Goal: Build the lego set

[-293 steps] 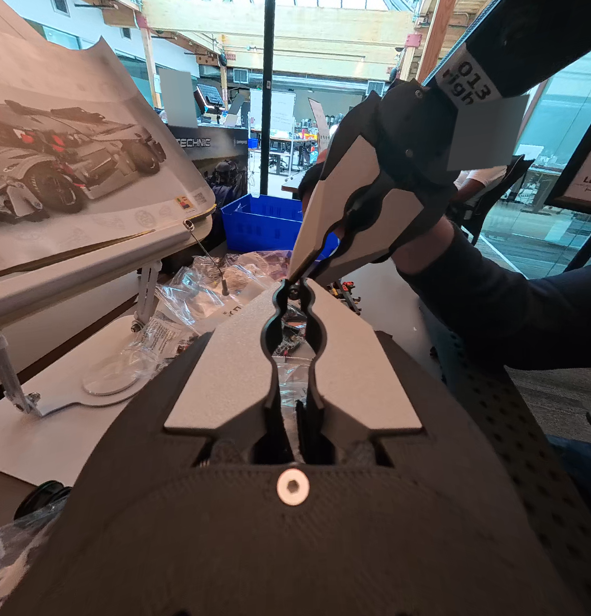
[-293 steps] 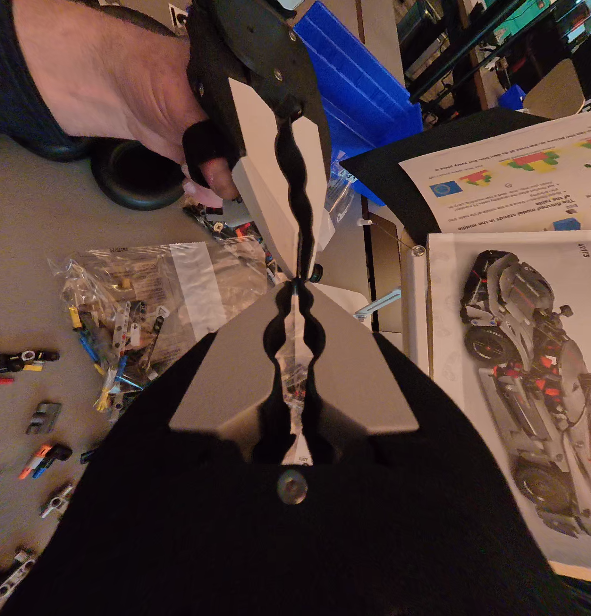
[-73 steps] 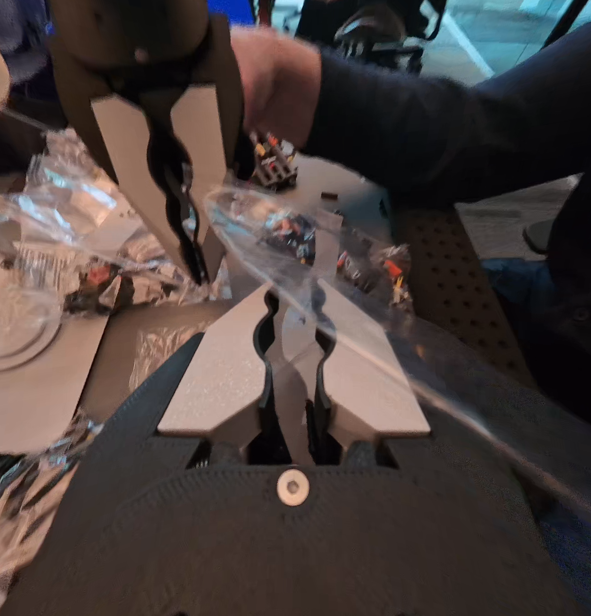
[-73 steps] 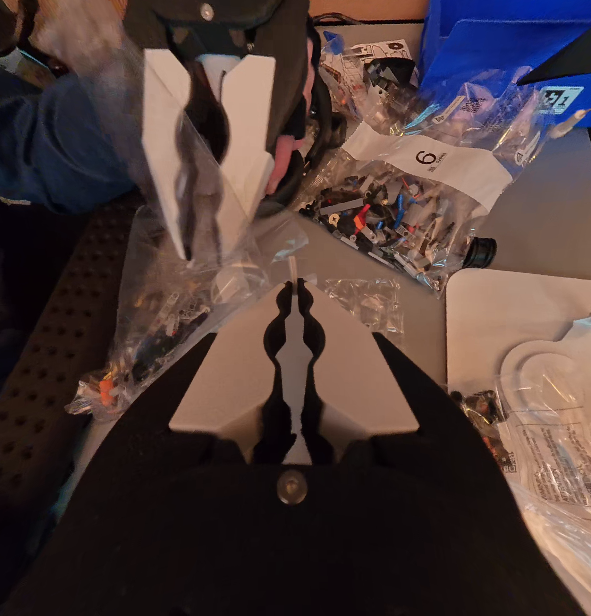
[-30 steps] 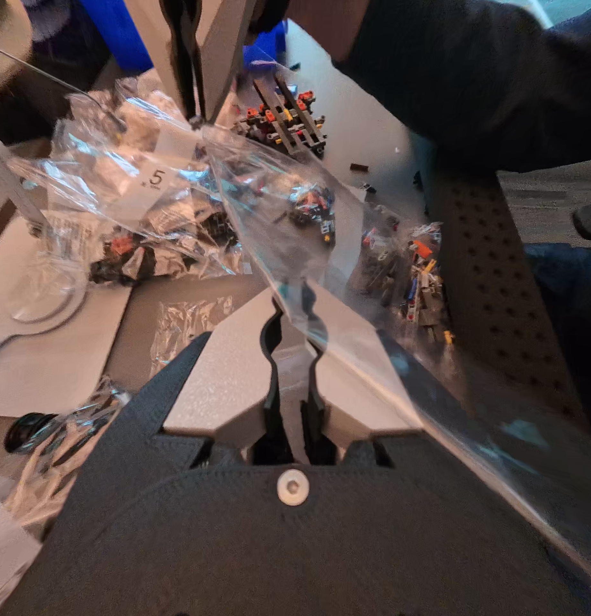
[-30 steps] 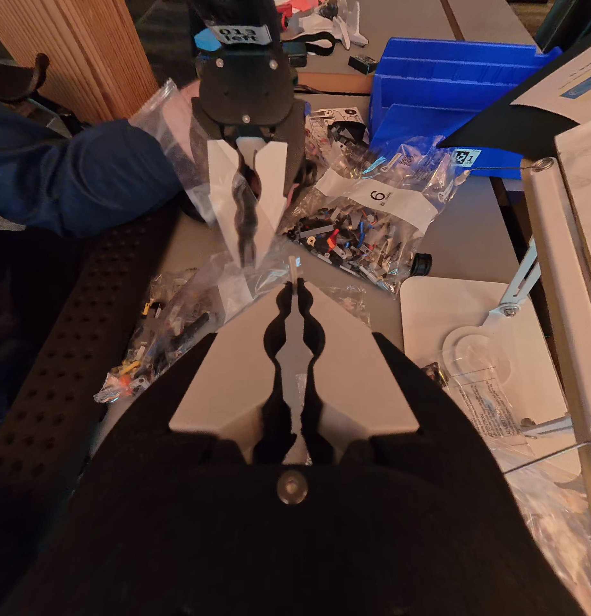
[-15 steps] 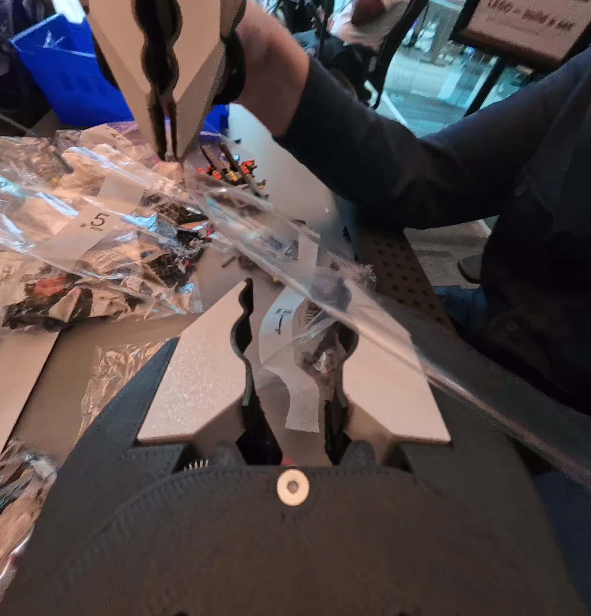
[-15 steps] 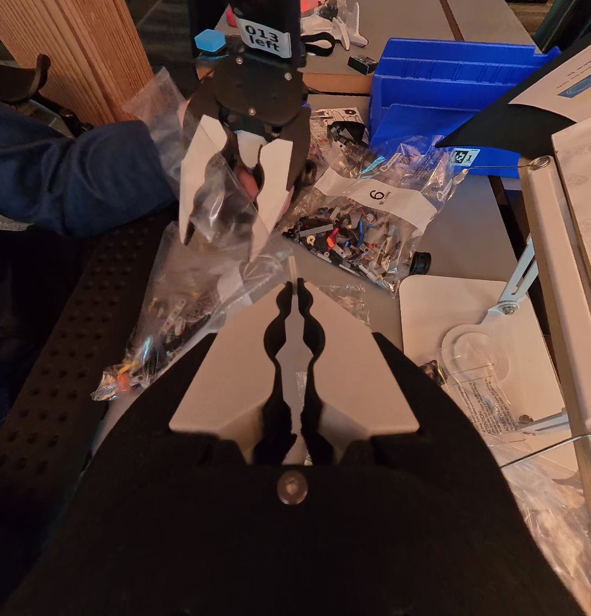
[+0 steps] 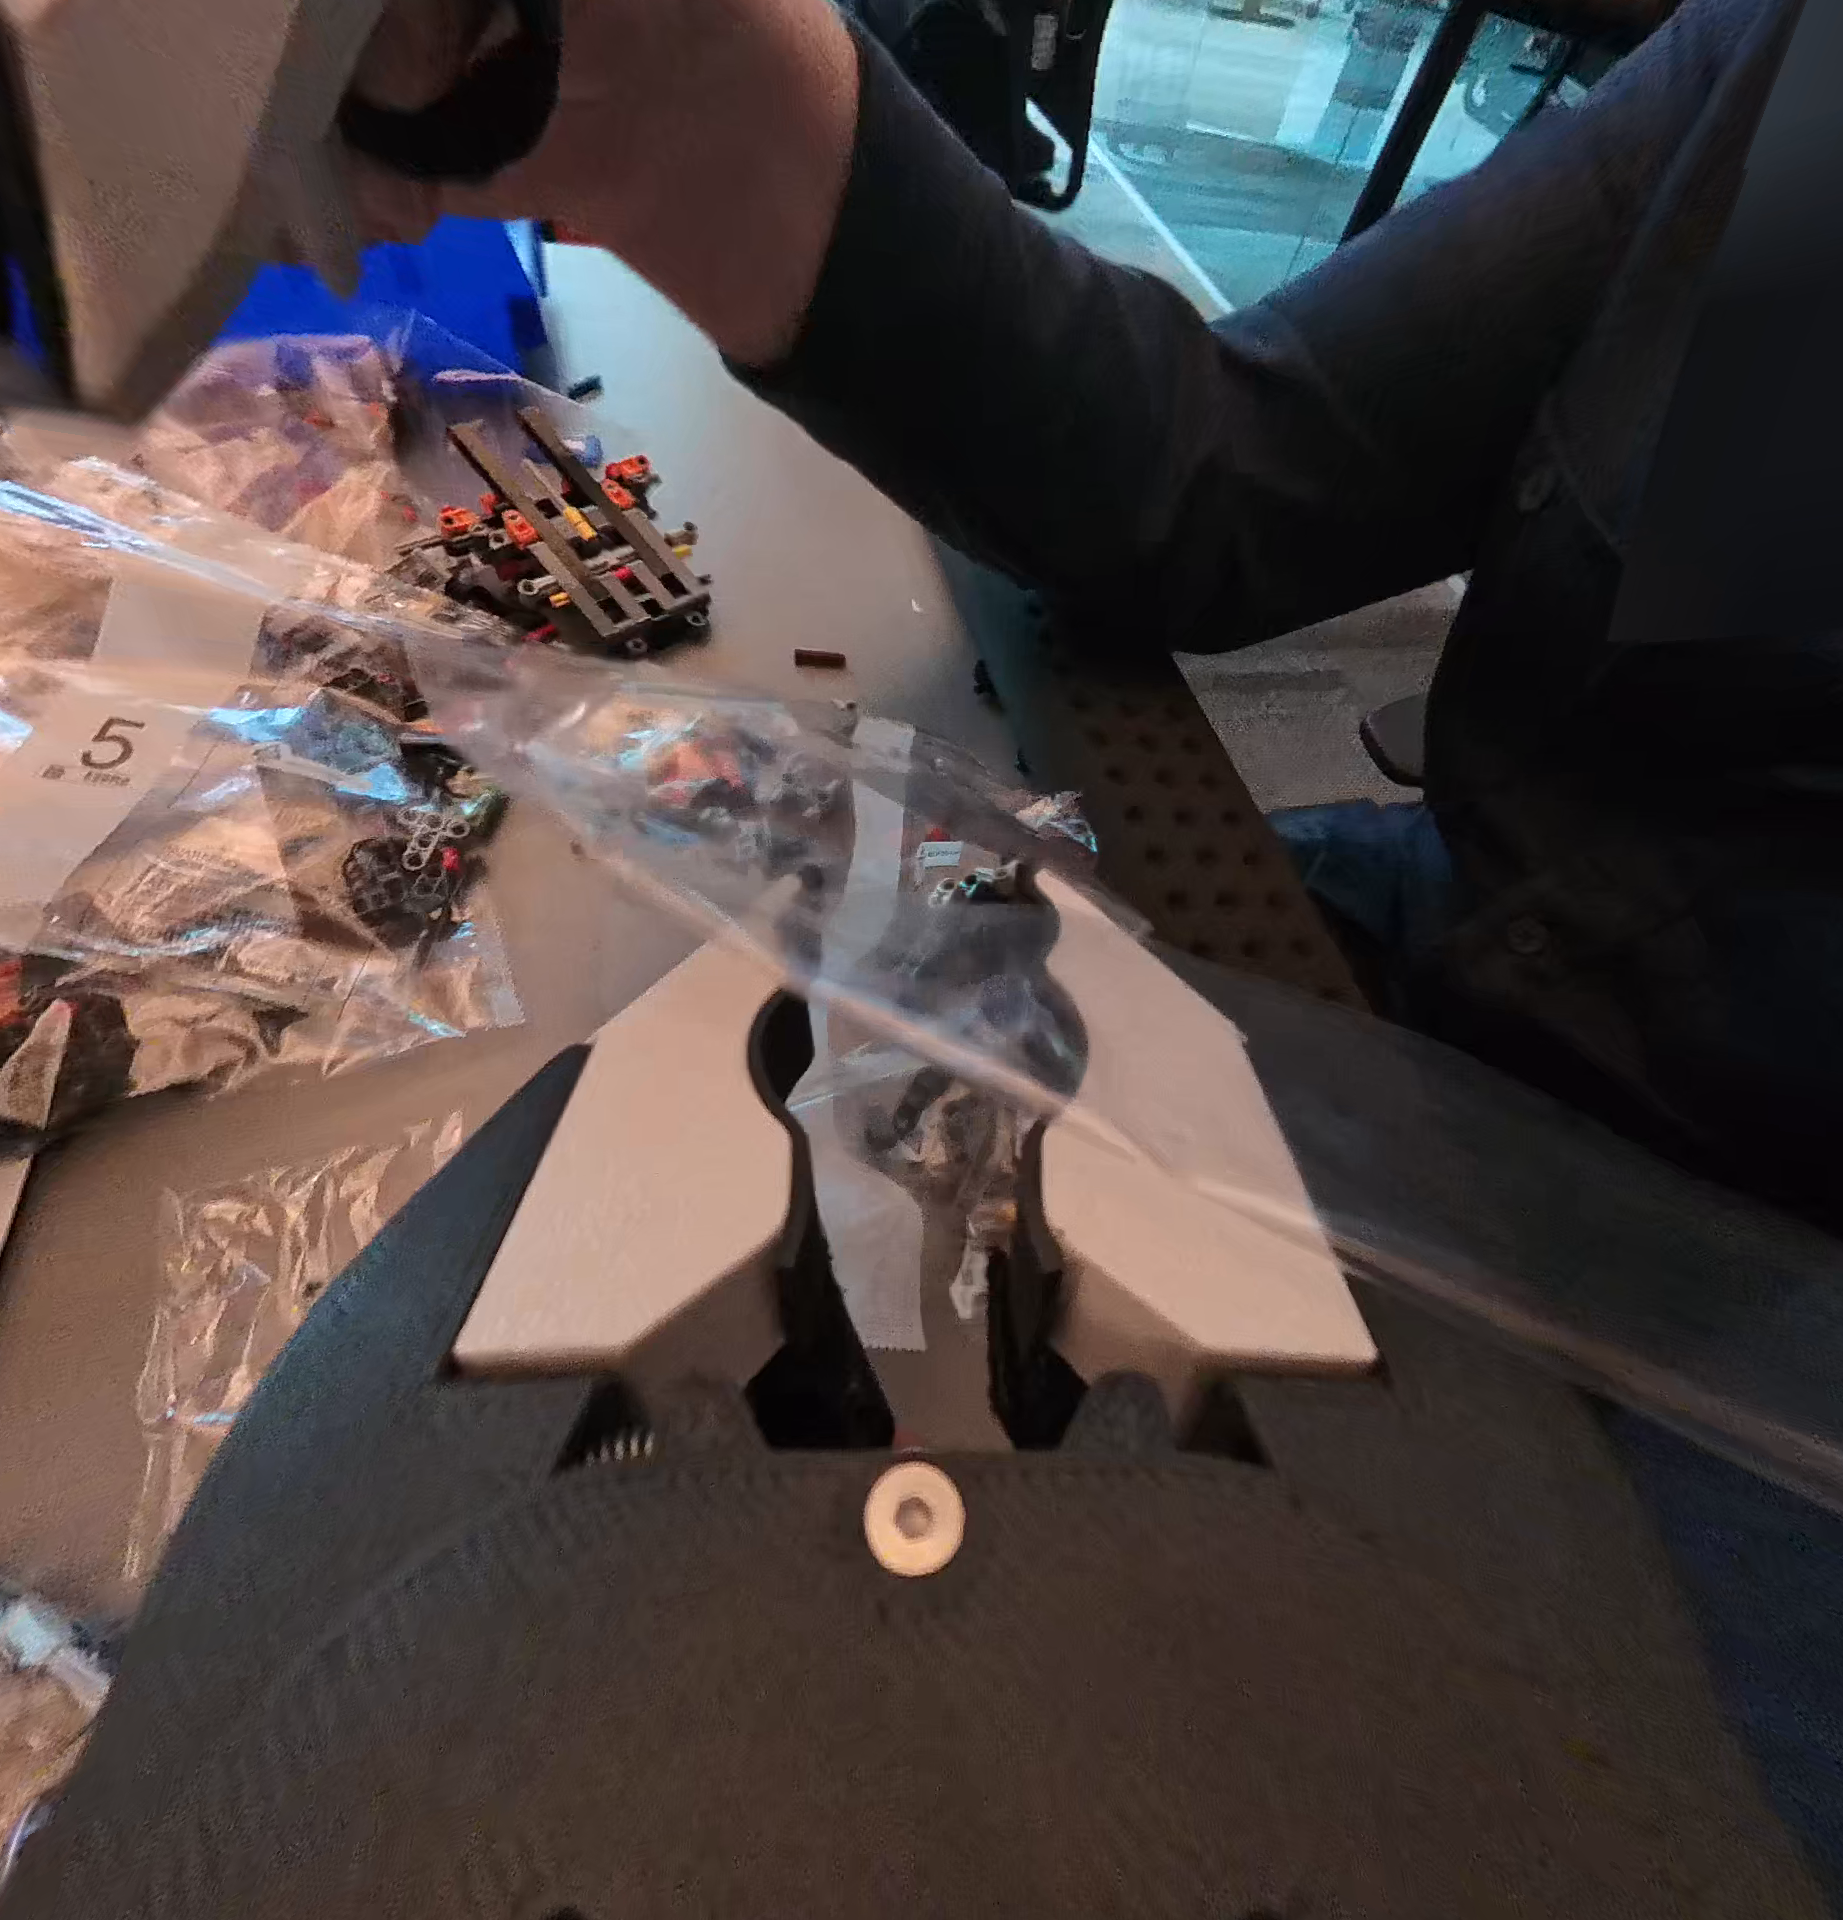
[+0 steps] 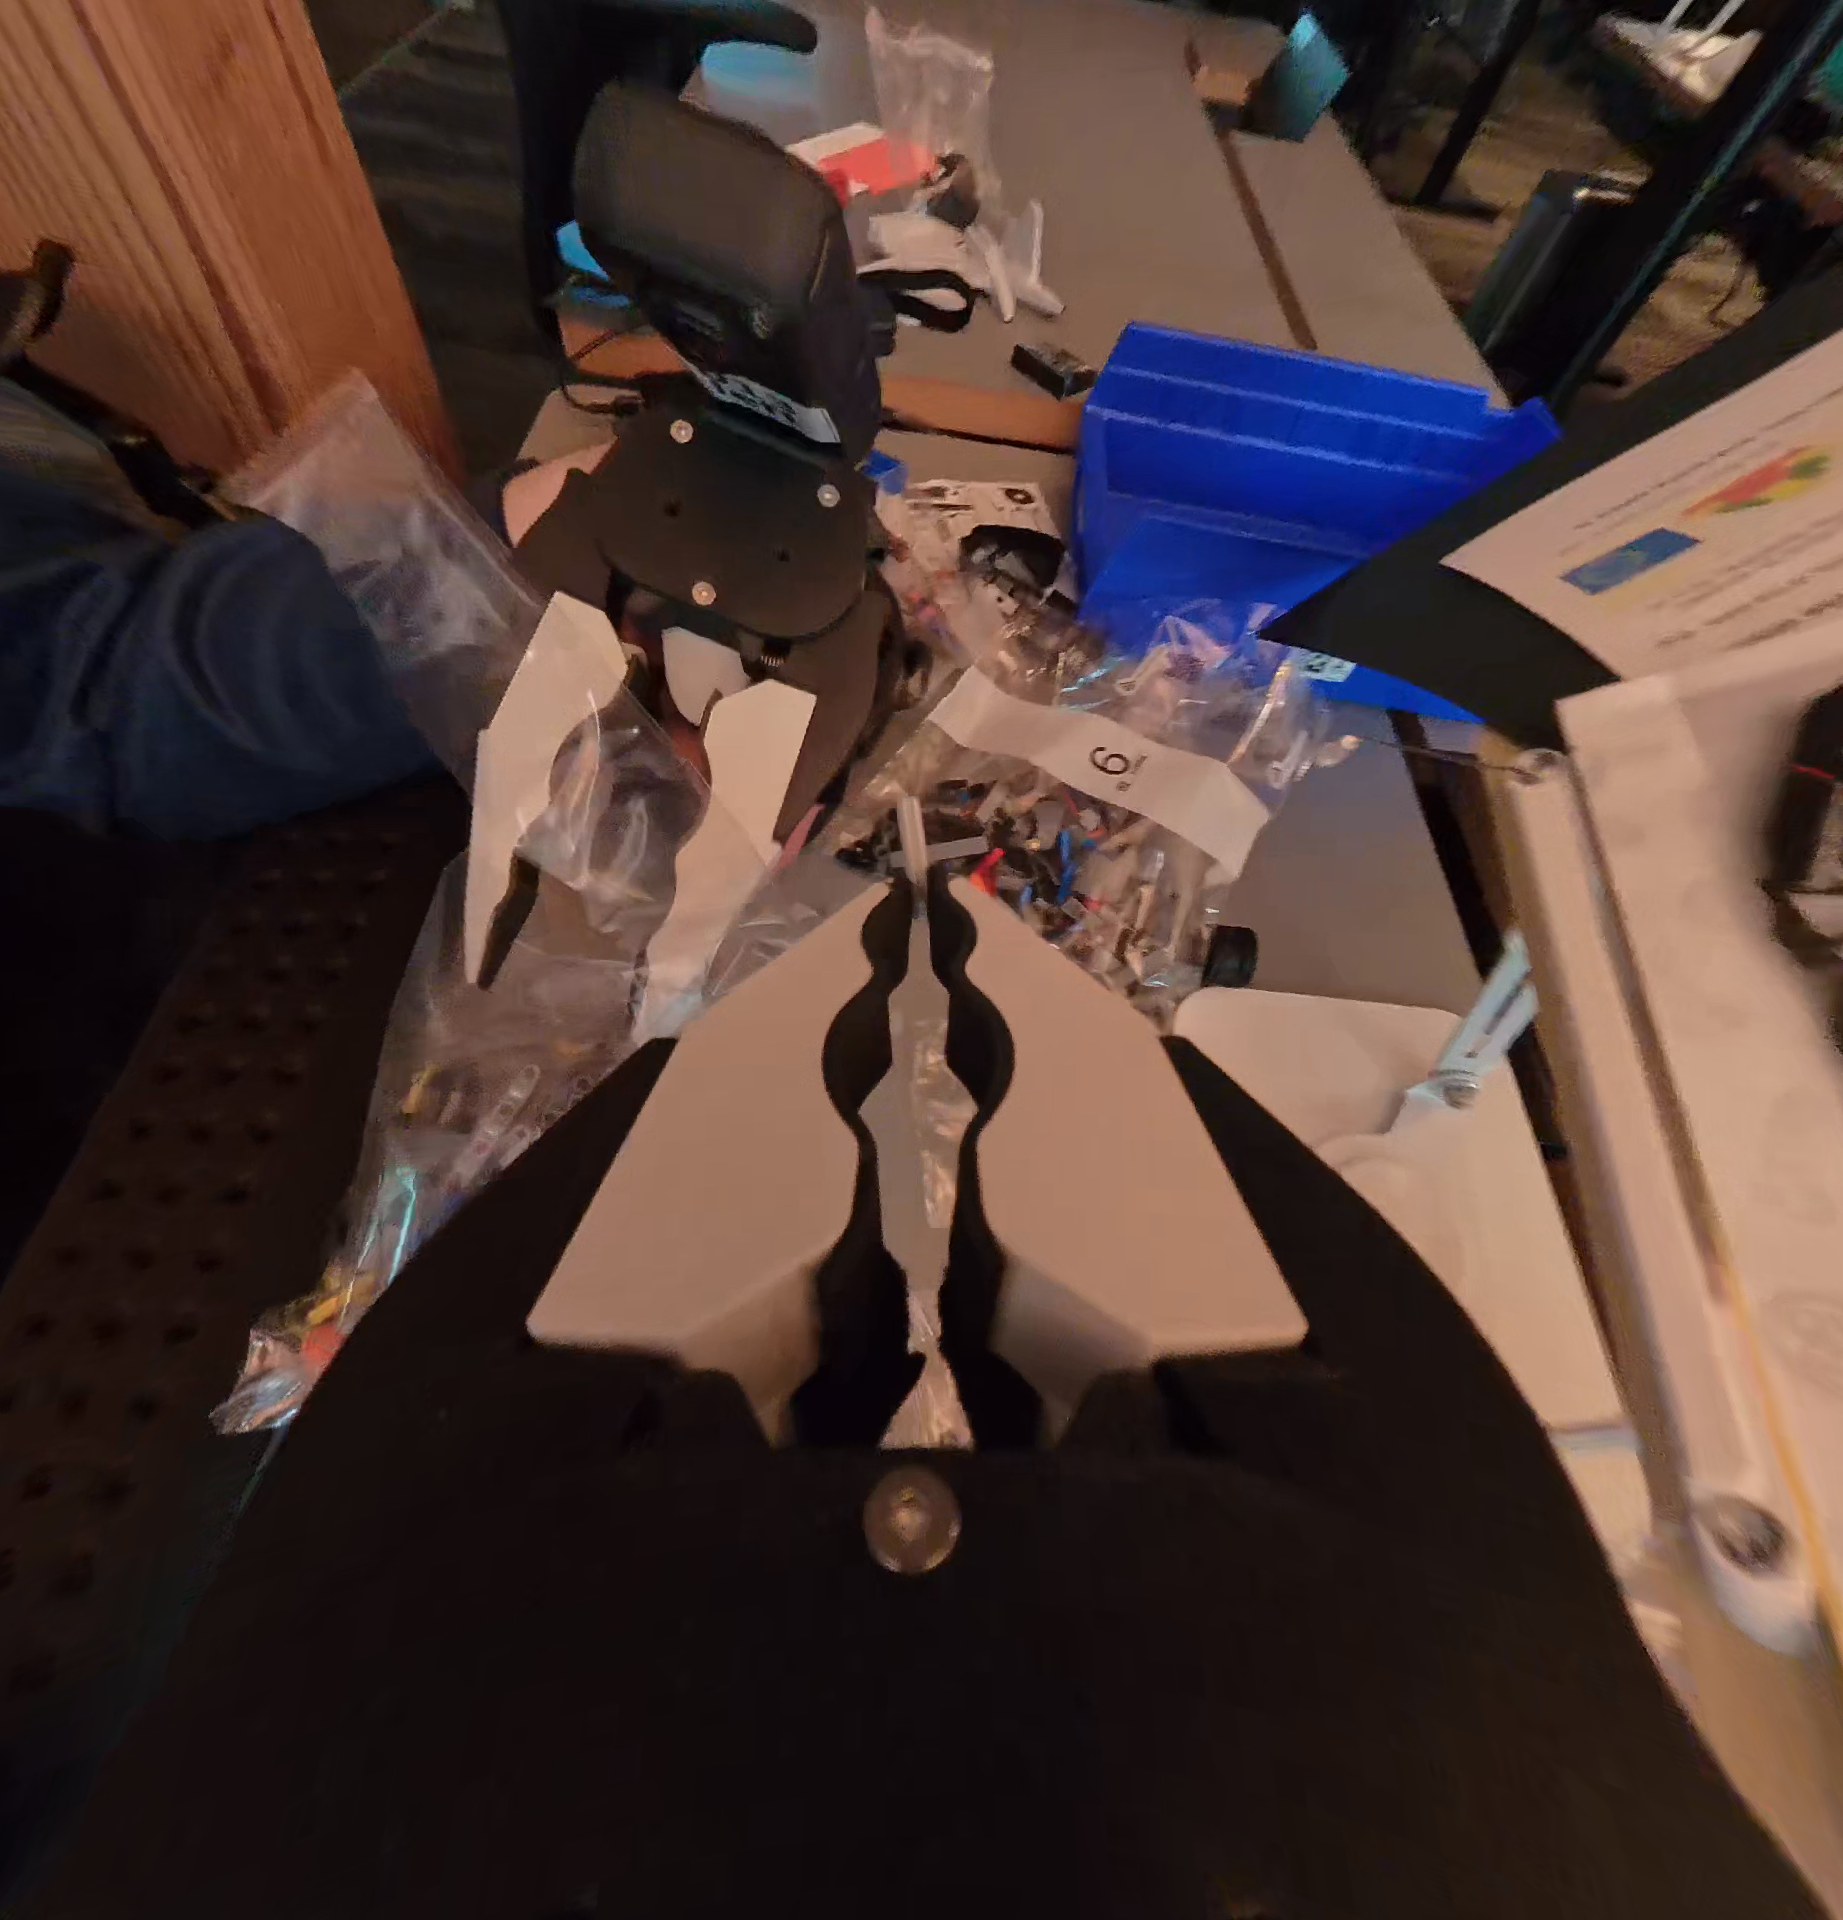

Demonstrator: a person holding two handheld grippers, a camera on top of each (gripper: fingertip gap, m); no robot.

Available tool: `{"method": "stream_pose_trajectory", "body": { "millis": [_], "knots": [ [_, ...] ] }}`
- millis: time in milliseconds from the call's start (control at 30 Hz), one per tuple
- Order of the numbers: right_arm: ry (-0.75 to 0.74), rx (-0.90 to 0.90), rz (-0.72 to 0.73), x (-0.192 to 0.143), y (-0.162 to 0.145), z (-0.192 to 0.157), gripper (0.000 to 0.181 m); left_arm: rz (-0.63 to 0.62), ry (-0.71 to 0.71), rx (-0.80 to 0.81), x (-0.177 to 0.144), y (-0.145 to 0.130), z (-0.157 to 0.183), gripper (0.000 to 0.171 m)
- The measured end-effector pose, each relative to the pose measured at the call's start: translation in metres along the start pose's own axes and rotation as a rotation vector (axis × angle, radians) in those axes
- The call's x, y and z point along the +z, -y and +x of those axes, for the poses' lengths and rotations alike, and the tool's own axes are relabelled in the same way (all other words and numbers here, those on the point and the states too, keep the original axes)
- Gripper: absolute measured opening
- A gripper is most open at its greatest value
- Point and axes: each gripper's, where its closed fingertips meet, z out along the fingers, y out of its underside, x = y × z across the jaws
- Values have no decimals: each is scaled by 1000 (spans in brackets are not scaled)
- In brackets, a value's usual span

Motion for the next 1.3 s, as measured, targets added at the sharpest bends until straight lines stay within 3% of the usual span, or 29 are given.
{"method": "stream_pose_trajectory", "body": {
  "millis": [233,600,833,1167,1300],
  "knots": [
    [172,90,-66,43,-16,-20,0,-100,-9,27,16,-5,10,34],
    [405,78,-259,55,-52,-64,1,-151,31,22,12,-10,15,35],
    [460,65,-407,52,-76,-78,0,-143,44,18,7,-10,15,35],
    [457,63,-436,43,-82,-77,0,-132,76,-11,-3,-14,9,37],
    [450,65,-429,40,-81,-76,0,-62,1,10,-11,-9,23,53]
  ]
}}
